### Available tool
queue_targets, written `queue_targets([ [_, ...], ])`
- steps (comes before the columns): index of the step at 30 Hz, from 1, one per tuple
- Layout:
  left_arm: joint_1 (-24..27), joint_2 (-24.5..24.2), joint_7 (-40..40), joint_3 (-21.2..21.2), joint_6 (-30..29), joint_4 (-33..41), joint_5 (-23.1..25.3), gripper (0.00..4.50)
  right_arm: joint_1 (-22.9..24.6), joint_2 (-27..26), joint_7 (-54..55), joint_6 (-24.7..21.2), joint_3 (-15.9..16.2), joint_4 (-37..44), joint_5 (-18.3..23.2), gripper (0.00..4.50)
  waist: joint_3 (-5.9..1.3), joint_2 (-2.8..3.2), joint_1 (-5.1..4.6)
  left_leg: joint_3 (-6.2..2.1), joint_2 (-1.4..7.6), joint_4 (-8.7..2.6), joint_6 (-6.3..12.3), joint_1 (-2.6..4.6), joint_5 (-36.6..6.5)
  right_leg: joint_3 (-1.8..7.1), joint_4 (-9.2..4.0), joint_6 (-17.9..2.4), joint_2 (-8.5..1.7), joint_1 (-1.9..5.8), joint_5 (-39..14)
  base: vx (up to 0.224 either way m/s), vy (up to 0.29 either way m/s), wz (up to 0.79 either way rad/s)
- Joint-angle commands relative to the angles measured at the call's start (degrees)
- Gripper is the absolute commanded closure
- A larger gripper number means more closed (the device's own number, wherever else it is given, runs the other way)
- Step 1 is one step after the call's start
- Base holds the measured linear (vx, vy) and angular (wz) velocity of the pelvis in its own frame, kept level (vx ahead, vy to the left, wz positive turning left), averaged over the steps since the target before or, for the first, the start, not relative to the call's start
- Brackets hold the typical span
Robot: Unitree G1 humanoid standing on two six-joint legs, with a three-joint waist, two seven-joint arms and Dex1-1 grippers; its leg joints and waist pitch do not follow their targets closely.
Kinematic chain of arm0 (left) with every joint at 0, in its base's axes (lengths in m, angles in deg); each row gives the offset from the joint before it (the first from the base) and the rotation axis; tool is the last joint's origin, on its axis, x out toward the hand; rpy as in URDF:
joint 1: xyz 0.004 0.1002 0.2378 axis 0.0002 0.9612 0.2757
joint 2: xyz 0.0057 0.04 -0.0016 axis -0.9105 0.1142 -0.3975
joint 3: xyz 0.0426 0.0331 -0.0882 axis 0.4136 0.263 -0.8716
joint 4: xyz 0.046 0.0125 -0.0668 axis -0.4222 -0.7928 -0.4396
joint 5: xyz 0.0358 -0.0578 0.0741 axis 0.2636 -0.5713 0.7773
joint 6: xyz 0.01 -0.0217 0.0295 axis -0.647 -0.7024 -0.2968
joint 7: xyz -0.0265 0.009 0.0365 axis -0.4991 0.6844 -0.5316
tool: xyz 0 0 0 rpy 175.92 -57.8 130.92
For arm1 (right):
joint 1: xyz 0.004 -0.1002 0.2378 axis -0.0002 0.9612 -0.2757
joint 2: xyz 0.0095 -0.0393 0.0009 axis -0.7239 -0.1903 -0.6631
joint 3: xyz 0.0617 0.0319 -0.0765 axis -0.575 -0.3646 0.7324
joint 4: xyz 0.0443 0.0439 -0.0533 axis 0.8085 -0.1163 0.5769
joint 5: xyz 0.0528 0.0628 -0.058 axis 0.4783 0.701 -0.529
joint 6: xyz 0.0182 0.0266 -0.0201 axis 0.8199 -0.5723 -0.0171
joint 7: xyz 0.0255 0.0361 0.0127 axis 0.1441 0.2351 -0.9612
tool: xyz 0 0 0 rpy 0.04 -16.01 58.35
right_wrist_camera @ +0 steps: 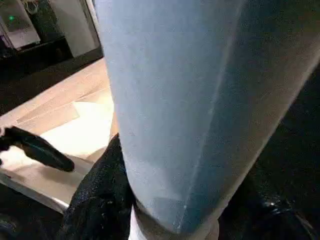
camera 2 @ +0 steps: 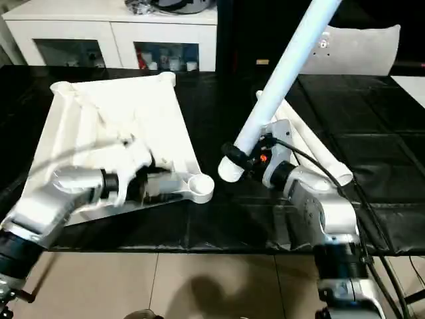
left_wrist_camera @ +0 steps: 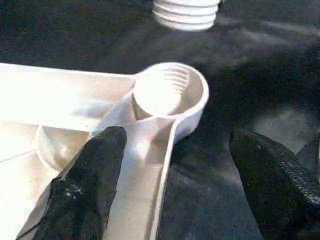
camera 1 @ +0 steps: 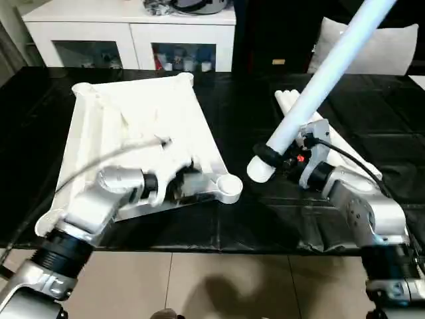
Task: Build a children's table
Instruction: Insert table leg to table base
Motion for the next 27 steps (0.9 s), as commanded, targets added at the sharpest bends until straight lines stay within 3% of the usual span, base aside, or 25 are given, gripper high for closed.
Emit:
queue_targets([
  [1, -1.1, -0.3, -1.1, 1.3, 2.6, -3.3, 1.9, 1.18, -0.1, 0.0, 0.0, -0.2, 0.4, 1.5, 0.2, 2.63, -4.42, 0.56, 0.01, -1.38, 2.99, -4.49, -0.86, 0.76, -8.6, 3.18, -4.18, -10.3, -5.02, 3.42, -8.6, 0.0, 0.0, 0.0],
  [3, -2.3, -0.1, -1.8, 1.9, 4.2, -7.2, 3.4, 1.38, -0.2, 0.2, -1.2, 0.6, 1.1, 1.3, -0.1, 2.63, -4.35, 0.99, 0.07, -1.3, 2.82, -4.41, -0.61, 0.78, -9.1, 3.18, -4.49, -10.2, -5.0, 3.34, -9.5, 0.0, 0.0, 0.0],
  [8, -3.8, 0.2, -4.0, 1.2, 6.8, -12.1, 4.5, 1.71, -0.1, 0.5, -1.8, 1.4, 2.1, 1.6, -0.8, 2.63, -4.43, 1.26, 0.26, -1.42, 3.0, -4.41, -0.73, 0.71, -9.1, 3.21, -4.44, -10.2, -5.3, 3.4, -10.8, 0.0, 0.0, 0.0],
  [9, -3.9, 0.2, -3.8, 0.8, 7.3, -13.3, 4.8, 1.84, 0.0, 0.7, -1.9, 2.1, 2.8, 1.8, -1.7, 2.63, -4.48, 2.59, 0.37, -1.63, 3.08, -4.36, -0.97, 0.78, -9.4, 3.18, -4.24, -10.4, -5.39, 3.29, -10.6, 0.0, 0.0, 0.0],
  [10, -3.9, 0.2, -3.8, 0.8, 7.3, -13.3, 4.8, 2.01, 0.0, 0.7, -1.9, 2.1, 2.8, 1.8, -1.7, 2.63, -4.37, 1.98, 0.12, -1.44, 3.08, -4.43, -0.9, 0.82, -9.9, 3.12, -4.67, -10.2, -5.15, 3.19, -10.7, 0.0, 0.0, 0.0],
  [11, -3.8, 0.1, -4.2, 0.5, 7.9, -14.1, 4.6, 2.03, 0.1, 0.8, -1.8, 3.1, 3.4, 2.0, -2.4, 2.63, -4.55, 1.71, 0.12, -1.5, 3.05, -4.42, -0.9, 0.78, -9.4, 3.15, -4.22, -10.7, -5.16, 3.48, -9.2, 0.0, 0.0, 0.0],
  [14, -4.1, 0.4, -5.5, -0.2, 9.4, -16.7, 4.2, 2.17, -0.2, 0.9, -2.4, 1.5, 3.3, 2.6, -1.4, 2.63, -4.52, 1.92, 0.22, -1.36, 2.88, -4.23, 0.02, 0.57, -8.5, 3.18, -4.44, -10.6, -5.3, 3.51, -10.0, 0.0, 0.0, 0.0],
  [15, -4.2, 0.5, -5.7, -0.3, 9.8, -17.3, 4.2, 2.43, -0.3, 1.0, -2.7, 0.9, 3.2, 2.6, -1.0, 2.63, -4.48, 1.68, 0.2, -1.37, 2.96, -4.3, 0.1, 0.6, -8.7, 3.17, -4.52, -10.5, -5.27, 3.48, -10.5, 0.0, 0.0, 0.0],
  [17, -4.4, 0.7, -6.6, -0.3, 10.3, -18.3, 4.4, 2.46, -0.5, 1.3, -3.3, -0.1, 3.2, 2.4, -0.6, 2.63, -4.49, 1.9, 0.25, -1.47, 3.17, -4.41, 0.03, 0.68, -9.0, 3.16, -4.47, -10.4, -5.34, 3.36, -11.0, 0.0, 0.0, 0.0],
  [19, -4.7, 1.0, -6.8, -0.4, 10.7, -19.1, 4.7, 2.64, -0.6, 1.4, -3.8, -0.4, 3.2, 2.2, -0.2, 2.63, -4.5, 1.68, 0.27, -1.44, 3.16, -4.4, 0.03, 0.68, -9.2, 3.17, -4.43, -10.7, -5.37, 3.35, -10.9, 0.0, 0.0, 0.0],
  [24, -4.9, 1.3, -7.8, -0.6, 11.6, -20.2, 5.1, 2.94, -1.0, 1.5, -4.6, -0.5, 3.5, 1.8, 0.2, 2.63, -4.54, 1.83, 0.4, -1.43, 3.22, -4.37, 0.22, 0.66, -8.8, 3.22, -4.42, -10.9, -5.5, 3.35, -10.4, 0.0, 0.0, 0.0],
  [27, -5.1, 1.9, -8.3, -0.8, 12.6, -21.3, 5.6, 3.32, -1.1, 1.8, -5.6, -1.0, 3.6, 1.9, 0.4, 2.63, -4.54, 2.01, 0.43, -1.48, 3.25, -4.38, 0.04, 0.68, -9.0, 3.2, -4.35, -11.0, -5.53, 3.38, -10.2, 0.0, 0.0, 0.0],
])
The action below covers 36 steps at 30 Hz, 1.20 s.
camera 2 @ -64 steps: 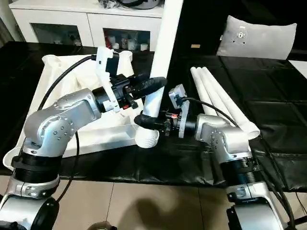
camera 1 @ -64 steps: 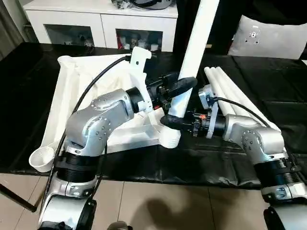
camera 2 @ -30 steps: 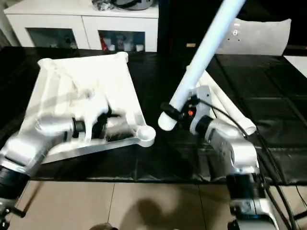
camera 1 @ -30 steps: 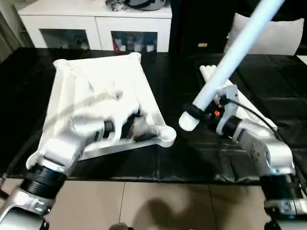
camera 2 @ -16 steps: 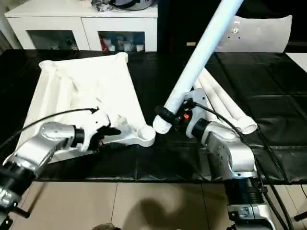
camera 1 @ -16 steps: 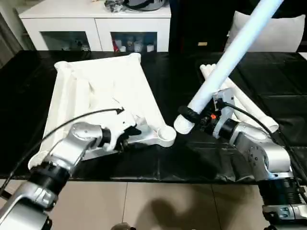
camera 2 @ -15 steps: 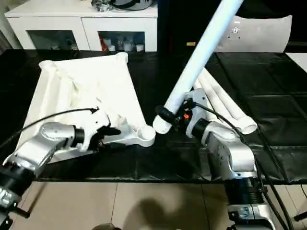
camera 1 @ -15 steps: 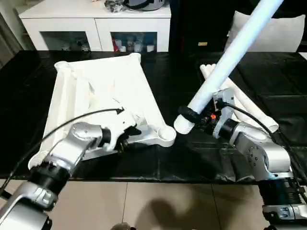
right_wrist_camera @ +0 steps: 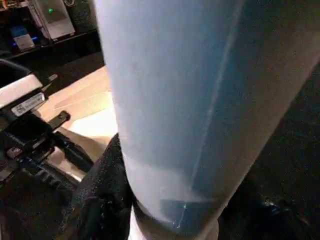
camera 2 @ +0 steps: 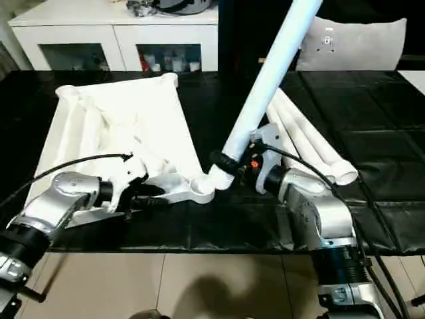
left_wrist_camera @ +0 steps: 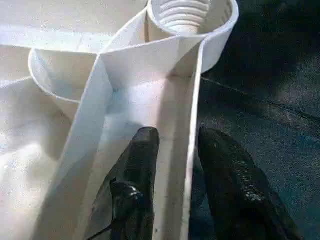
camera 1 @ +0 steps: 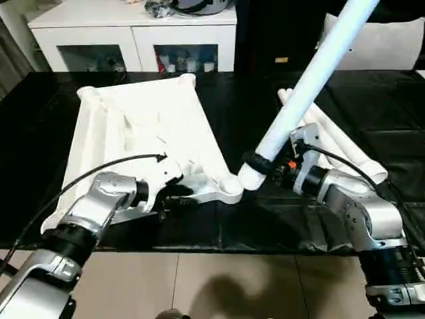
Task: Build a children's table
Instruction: Insert table leg to table base
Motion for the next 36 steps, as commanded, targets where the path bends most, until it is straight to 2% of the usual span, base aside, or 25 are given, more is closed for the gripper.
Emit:
queue_targets([
  [1, -0.5, 0.3, -0.6, -0.9, 0.7, -0.8, 0.8, 3.32, -1.1, 0.5, -0.9, -0.5, 0.3, 0.8, 0.7, 2.63, -4.34, 0.34, 0.2, -1.42, 3.21, -4.35, 0.07, 0.7, -9.0, 3.23, -4.38, -11.0, -5.49, 3.42, -10.1, 0.0, 0.0, 0.0],
  [2, -0.6, 0.5, -0.5, -0.9, 1.0, -1.2, 0.9, 3.39, -1.1, 0.6, -1.2, -0.8, 0.2, 0.9, 0.8, 2.63, -4.33, 0.1, 0.2, -1.4, 3.18, -4.33, 0.19, 0.66, -8.9, 3.23, -4.39, -11.1, -5.48, 3.45, -10.1, 0.0, 0.0, 0.0],
  [3, -0.6, 0.6, -0.5, -0.9, 1.0, -1.2, 1.0, 3.39, -1.1, 0.6, -1.2, -0.9, 0.2, 1.0, 0.8, 2.63, -4.34, 0.17, 0.28, -1.39, 3.17, -4.3, 0.31, 0.67, -8.7, 3.23, -4.37, -11.0, -5.52, 3.44, -10.3, 0.0, 0.0, 0.0],
  [4, -0.6, 0.7, -0.6, -0.8, 1.2, -1.4, 1.1, 3.64, -1.1, 0.7, -1.4, -1.0, 0.1, 0.9, 0.9, 2.63, -4.35, -0.13, 0.25, -1.33, 3.2, -4.31, 0.43, 0.68, -8.5, 3.22, -4.43, -11.0, -5.48, 3.41, -10.3, 0.0, 0.0, 0.0],
  [12, -0.9, 1.4, 0.3, -0.2, 4.3, -3.1, 3.7, 4.17, -2.1, 1.1, -2.2, -1.9, 0.4, 0.4, 1.1, 2.63, -4.19, 0.04, 0.25, -1.39, 3.27, -4.42, 0.26, 0.78, -9.5, 3.26, -4.76, -10.0, -5.59, 3.24, -13.7, 0.0, 0.0, 0.0],
  [15, -1.1, 2.1, 0.4, 0.7, 5.8, -2.4, 5.0, 4.4, -2.9, 1.9, -3.7, -2.5, 1.5, 0.1, 0.6, 2.63, -4.24, -0.04, 0.19, -1.45, 3.31, -4.43, 0.36, 0.68, -8.8, 3.22, -4.57, -10.1, -5.5, 3.37, -12.7, 0.0, 0.0, 0.0],
  [17, -1.0, 2.5, 0.4, 1.2, 6.5, -1.7, 5.6, 4.47, -3.3, 2.3, -4.2, -2.6, 2.0, -0.2, 0.1, 2.63, -4.3, -0.34, 0.19, -1.36, 3.3, -4.31, 0.7, 0.65, -8.1, 3.27, -4.48, -10.4, -5.53, 3.37, -11.5, 0.0, 0.0, 0.0],
  [20, 0.0, 4.2, -1.1, 2.2, 7.1, 1.1, 5.5, 4.5, -4.7, 3.2, -5.6, -3.1, 3.1, -1.2, -0.5, 2.63, -4.41, -0.53, 0.23, -1.24, 3.29, -4.16, 1.33, 0.58, -6.6, 3.25, -4.26, -11.1, -5.53, 3.4, -9.5, 0.0, 0.0, 0.0],
  [21, 0.2, 4.5, -1.5, 2.4, 7.3, 1.7, 5.6, 4.5, -5.0, 3.2, -5.8, -3.1, 3.3, -1.5, -0.7, 2.63, -4.45, -0.37, 0.31, -1.26, 3.34, -4.12, 1.51, 0.61, -6.5, 3.21, -4.24, -11.4, -5.6, 3.35, -9.4, 0.0, 0.0, 0.0],
  [23, 0.8, 5.5, -2.2, 3.0, 7.6, 3.3, 5.7, 4.5, -5.5, 3.5, -6.5, -3.1, 3.7, -2.0, -0.9, 2.63, -4.41, -0.65, 0.44, -1.19, 3.46, -4.11, 1.69, 0.7, -6.5, 3.26, -4.17, -11.7, -5.64, 3.28, -9.8, 0.0, 0.0, 0.0],
  [24, 0.9, 5.9, -2.4, 3.2, 7.7, 3.8, 5.7, 4.5, -5.7, 3.6, -6.9, -3.1, 3.9, -2.1, -0.9, 2.63, -4.36, -0.79, 0.69, -1.12, 3.46, -4.07, 1.96, 0.65, -6.2, 3.28, -4.22, -11.5, -5.65, 3.25, -10.1, 0.0, 0.0, 0.0],
  [28, 1.4, 6.2, -3.2, 3.9, 8.9, 4.9, 5.9, 4.5, -5.6, 4.0, -8.0, -3.7, 4.4, -1.3, -0.3, 2.63, -4.33, -0.72, 1.72, -1.07, 3.58, -4.12, 1.98, 0.81, -6.7, 3.35, -4.45, -10.4, -5.65, 3.02, -12.2, 0.0, 0.0, 0.0],
  [30, 1.6, 6.4, -2.8, 3.8, 8.7, 4.7, 6.9, 4.5, -5.1, 4.9, -9.6, -4.5, 5.6, -0.4, -0.1, 2.63, -4.33, -0.43, 1.99, -1.13, 3.6, -4.13, 1.73, 0.85, -7.3, 3.34, -4.5, -10.1, -5.67, 2.99, -12.7, 0.0, 0.0, 0.0],
  [31, 1.6, 6.4, -2.6, 3.7, 8.5, 4.4, 7.2, 4.5, -5.0, 5.0, -9.8, -4.7, 5.8, -0.4, -0.2, 2.63, -4.22, -0.6, 1.95, -1.1, 3.52, -4.21, 1.57, 0.8, -7.8, 3.33, -4.66, -9.6, -5.57, 3.0, -13.6, 0.0, 0.0, 0.0],
  [36, 1.5, 5.6, -1.0, 3.3, 5.5, 3.0, 8.5, 4.5, -5.4, 6.0, -10.5, -6.4, 7.2, -0.9, -1.1, 2.63, -4.2, -0.6, 1.9, -1.23, 3.45, -4.33, 1.01, 0.77, -8.5, 3.28, -4.87, -8.7, -5.67, 2.96, -16.0, 0.0, 0.0, 0.0],
])
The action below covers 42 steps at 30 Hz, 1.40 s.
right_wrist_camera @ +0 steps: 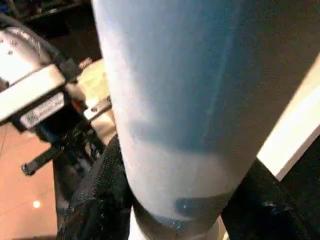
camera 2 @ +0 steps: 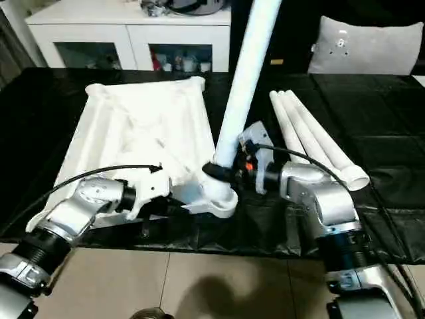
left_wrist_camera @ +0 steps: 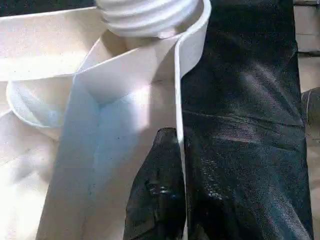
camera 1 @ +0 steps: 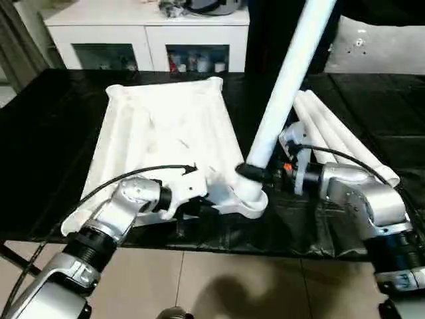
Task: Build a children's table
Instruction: Insert table leg to table base
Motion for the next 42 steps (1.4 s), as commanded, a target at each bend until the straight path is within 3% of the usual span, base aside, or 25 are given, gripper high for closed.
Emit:
queue_targets([
  [1, 0.2, 0.4, 2.1, 0.0, -1.1, -1.2, 0.9, 4.5, -0.8, 0.8, -0.7, -0.8, 0.7, 0.8, -0.6, 2.63, -4.15, -0.67, -0.18, -1.35, 3.41, -4.32, 0.86, 0.72, -8.6, 3.28, -4.87, -8.7, -5.53, 3.0, -16.0, 0.0, 0.0, 0.0],
  [3, 0.1, 0.4, 2.4, -0.3, -1.4, -1.5, 0.8, 4.5, -1.0, 1.0, -0.9, -0.8, 0.9, 0.7, -0.8, 2.63, -4.14, -0.81, -0.19, -1.36, 3.41, -4.32, 0.87, 0.74, -8.6, 3.27, -4.92, -8.5, -5.57, 2.95, -16.6, 0.0, 0.0, 0.0],
  [4, 0.0, 0.8, 2.7, -1.1, -1.7, -2.0, 0.4, 4.5, -1.5, 1.6, -1.6, -1.2, 1.1, 0.5, -0.9, 2.63, -4.08, -1.39, -0.31, -1.28, 3.38, -4.34, 1.05, 0.66, -8.5, 3.27, -5.03, -8.3, -5.53, 2.99, -16.9, 0.0, 0.0, 0.0],
  [5, 0.0, 0.8, 2.7, -1.1, -1.7, -2.0, 0.4, 4.5, -1.5, 1.6, -1.6, -1.2, 1.1, 0.5, -0.9, 2.63, -4.1, -1.11, -0.19, -1.33, 3.4, -4.32, 1.12, 0.7, -8.4, 3.28, -4.95, -8.3, -5.61, 2.95, -17.2, 0.0, 0.0, 0.0],
  [12, 0.1, 0.8, 2.0, -1.8, -0.1, -1.6, 0.5, 4.5, -3.4, 2.1, -2.1, -0.1, 1.9, -3.2, -2.5, 2.63, -3.99, -1.21, -0.6, -1.27, 3.28, -4.32, 1.17, 0.75, -9.3, 3.25, -5.33, -8.0, -5.56, 2.78, -19.6, 0.0, 0.0, 0.0],
  [19, -0.2, 0.7, 2.4, -1.8, 1.5, -1.7, 1.7, 4.5, -5.7, 0.7, -2.5, 1.8, 4.3, -8.4, -5.0, 2.63, -4.02, -1.14, -0.7, -1.29, 3.39, -4.33, 1.2, 0.75, -9.4, 3.23, -5.12, -8.7, -5.55, 2.74, -18.1, 0.0, 0.0, 0.0],
  [25, -0.9, 0.9, 2.8, -1.8, 2.0, -2.1, 2.4, 4.5, -7.4, -0.1, -3.4, 2.6, 4.9, -11.3, -5.7, 2.63, -3.71, -1.44, -1.0, -1.36, 3.38, -4.62, 0.92, 0.86, -11.5, 3.2, -5.63, -7.4, -5.62, 2.6, -23.0, 0.0, 0.0, 0.0],
  [34, -0.7, 1.4, 3.0, -2.2, 2.2, -2.5, 2.3, 4.5, -7.6, -0.8, -4.0, 2.8, 2.6, -15.8, -4.4, 2.63, -3.84, -1.56, -1.01, -1.28, 3.39, -4.57, 0.84, 0.97, -11.6, 3.29, -5.5, -8.1, -5.62, 2.62, -21.2, 0.0, 0.0, 0.0],
  [38, -0.7, 2.0, 3.2, -2.8, 1.9, -2.6, 1.9, 4.5, -5.5, -1.5, -3.3, 3.8, -0.5, -16.7, -2.8, 2.63, -3.85, -1.47, -0.9, -1.3, 3.42, -4.59, 0.96, 0.97, -11.5, 3.27, -5.54, -8.1, -5.63, 2.63, -21.2, 0.0, 0.0, 0.0],
  [40, -0.7, 2.0, 3.2, -2.8, 1.9, -2.6, 1.9, 4.5, -5.5, -1.5, -3.3, 3.8, -0.5, -16.7, -2.8, 2.63, -3.9, -1.5, -0.9, -1.29, 3.43, -4.59, 1.01, 0.99, -11.4, 3.24, -5.54, -8.2, -5.62, 2.63, -21.0, 0.0, 0.0, 0.0],
  [42, -0.9, 2.5, 3.6, -3.3, 1.6, -2.7, 1.5, 4.5, -3.7, -2.5, -2.4, 4.1, -3.0, -16.7, -0.9, 2.63, -3.74, -1.24, -0.94, -1.25, 3.42, -4.66, 0.99, 1.06, -12.2, 3.29, -5.77, -8.1, -5.62, 2.51, -21.8, 0.0, 0.0, 0.0],
])
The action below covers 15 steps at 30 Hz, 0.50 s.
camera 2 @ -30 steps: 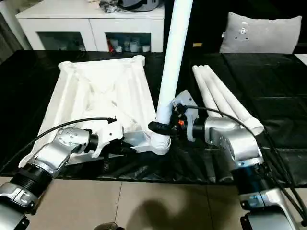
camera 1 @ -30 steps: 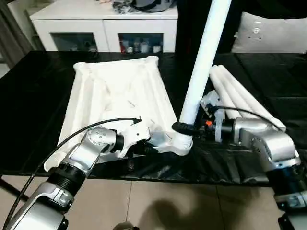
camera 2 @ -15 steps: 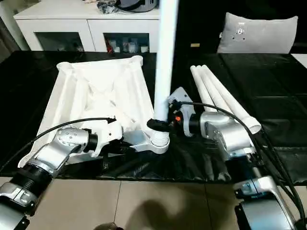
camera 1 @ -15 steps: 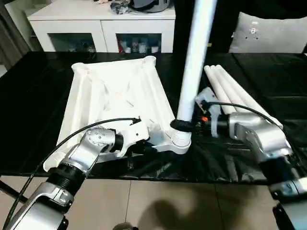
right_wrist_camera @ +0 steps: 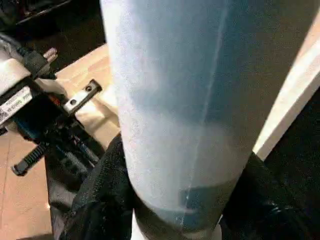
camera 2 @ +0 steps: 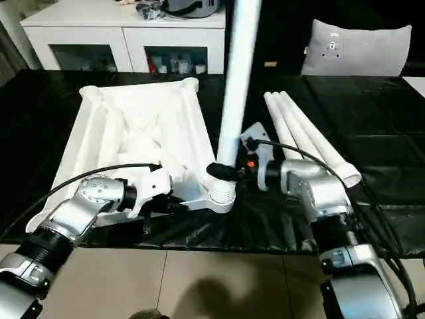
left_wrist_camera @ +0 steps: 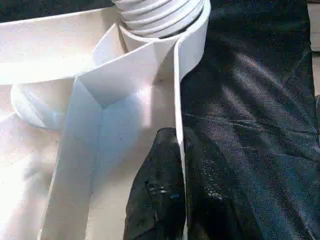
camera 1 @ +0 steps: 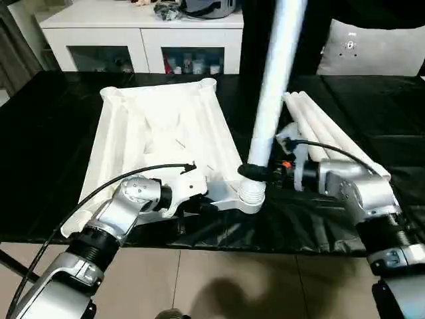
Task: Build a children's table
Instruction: Insert table leg to table base
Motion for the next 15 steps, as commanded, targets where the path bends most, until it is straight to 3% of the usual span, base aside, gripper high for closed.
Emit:
queue_targets([
  [1, -0.7, 1.2, 2.1, -1.9, 0.5, -0.8, -1.0, 4.5, 2.6, -1.2, 1.6, 0.5, -2.2, -0.8, 1.7, 2.63, -3.56, -0.8, -0.21, -1.32, 3.39, -4.69, 0.76, 0.96, -13.6, 3.23, -6.08, -8.0, -5.76, 2.29, -23.8, 0.0, 0.0, 0.0],
  [3, -0.8, 1.5, 2.4, -2.2, 0.4, -0.9, -1.2, 4.5, 3.6, -1.6, 2.1, 0.8, -3.1, -0.4, 2.3, 2.63, -3.61, -0.91, -0.22, -1.47, 3.37, -4.84, 0.64, 0.91, -13.6, 3.15, -6.08, -7.6, -5.8, 2.52, -24.8, 0.0, 0.0, 0.0],
  [5, -1.1, 2.3, 3.7, -2.9, 0.5, -1.5, -1.3, 4.5, 6.6, -2.6, 2.8, 1.9, -4.4, 1.2, 3.1, 2.64, -3.53, -0.57, -0.25, -1.42, 3.41, -4.9, 0.67, 1.05, -14.1, 3.14, -6.25, -7.5, -5.68, 2.3, -24.9, 0.0, 0.0, 0.0],
  [9, -1.4, 2.9, 4.3, -3.1, 0.4, -1.9, -1.3, 4.5, 8.9, -3.1, 3.6, 3.0, -4.8, 2.7, 3.0, 2.64, -3.53, -0.5, -0.26, -1.5, 3.38, -5.15, 0.67, 1.15, -14.7, 3.06, -6.59, -6.7, -5.75, 2.4, -26.5, 0.0, 0.0, 0.0],
  [10, -1.5, 3.2, 4.3, -3.1, 0.4, -2.1, -1.2, 4.5, 10.5, -2.5, 4.0, 4.5, -3.5, 4.0, 1.2, 2.64, -3.56, 0.36, -0.21, -1.65, 3.38, -5.17, 0.47, 1.27, -15.3, 3.04, -6.62, -6.6, -5.81, 2.32, -27.1, 0.0, 0.0, 0.0],
  [12, -1.4, 3.3, 4.3, -3.1, 0.4, -2.2, -1.1, 4.5, 11.4, -2.0, 4.1, 5.3, -2.5, 4.9, 0.0, 2.64, -3.67, -0.21, -0.28, -1.55, 3.41, -5.37, 0.59, 1.42, -15.1, 3.01, -6.79, -6.2, -5.65, 2.47, -26.2, 0.0, 0.0, 0.0],
  [15, -1.4, 3.3, 4.1, -2.8, 0.6, -2.3, -0.7, 4.5, 12.1, -1.0, 4.0, 6.5, -1.1, 5.8, -1.8, 2.64, -3.61, 0.17, -0.31, -1.5, 3.44, -5.41, 0.78, 1.46, -15.5, 3.02, -6.86, -6.7, -5.61, 2.33, -25.5, 0.0, 0.0, 0.0],
])
